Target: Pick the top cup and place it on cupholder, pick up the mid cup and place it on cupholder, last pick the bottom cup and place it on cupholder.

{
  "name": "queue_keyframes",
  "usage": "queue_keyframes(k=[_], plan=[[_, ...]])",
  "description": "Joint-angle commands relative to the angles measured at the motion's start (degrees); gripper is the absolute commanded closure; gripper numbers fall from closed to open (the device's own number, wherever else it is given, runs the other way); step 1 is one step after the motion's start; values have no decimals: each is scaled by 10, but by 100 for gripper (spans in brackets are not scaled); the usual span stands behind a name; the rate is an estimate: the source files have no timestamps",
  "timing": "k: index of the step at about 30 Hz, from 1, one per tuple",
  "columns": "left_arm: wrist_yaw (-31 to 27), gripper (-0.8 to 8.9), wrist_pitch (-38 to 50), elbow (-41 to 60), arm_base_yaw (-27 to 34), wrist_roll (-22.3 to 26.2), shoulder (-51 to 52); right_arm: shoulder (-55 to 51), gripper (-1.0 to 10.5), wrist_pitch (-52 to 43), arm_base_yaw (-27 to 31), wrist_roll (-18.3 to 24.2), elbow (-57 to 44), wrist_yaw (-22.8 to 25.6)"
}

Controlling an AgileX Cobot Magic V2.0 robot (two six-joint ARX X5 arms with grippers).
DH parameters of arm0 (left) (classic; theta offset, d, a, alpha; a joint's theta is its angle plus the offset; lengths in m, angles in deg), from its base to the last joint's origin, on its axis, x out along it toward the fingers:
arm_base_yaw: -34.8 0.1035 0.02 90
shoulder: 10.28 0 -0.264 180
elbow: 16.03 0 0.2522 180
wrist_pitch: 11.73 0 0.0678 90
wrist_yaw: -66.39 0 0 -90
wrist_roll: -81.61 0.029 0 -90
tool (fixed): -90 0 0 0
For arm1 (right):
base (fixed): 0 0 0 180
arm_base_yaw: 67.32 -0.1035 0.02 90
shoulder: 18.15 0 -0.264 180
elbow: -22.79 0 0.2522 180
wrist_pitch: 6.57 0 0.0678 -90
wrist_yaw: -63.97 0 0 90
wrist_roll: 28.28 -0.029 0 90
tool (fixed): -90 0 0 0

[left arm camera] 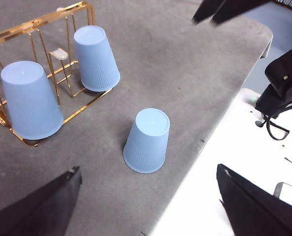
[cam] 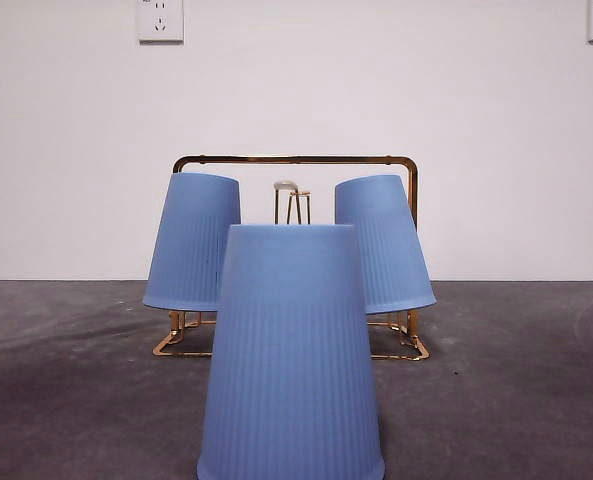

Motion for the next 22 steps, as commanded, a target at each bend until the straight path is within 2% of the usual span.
queue_keyframes(k=[1, 5, 12, 22], plan=[[3, 376, 8, -3, -4, 2, 3, 43, 541, -32, -33, -25, 7, 1], [3, 376, 8, -3, -4, 2, 7, 112, 541, -70, -83, -49, 12, 39], [3, 377, 8, -3, -4, 2, 8, 205, 540, -72, -135, -49, 43, 115], [3, 376, 8, -3, -7, 2, 8, 278, 511, -68, -165, -48, 56, 155]])
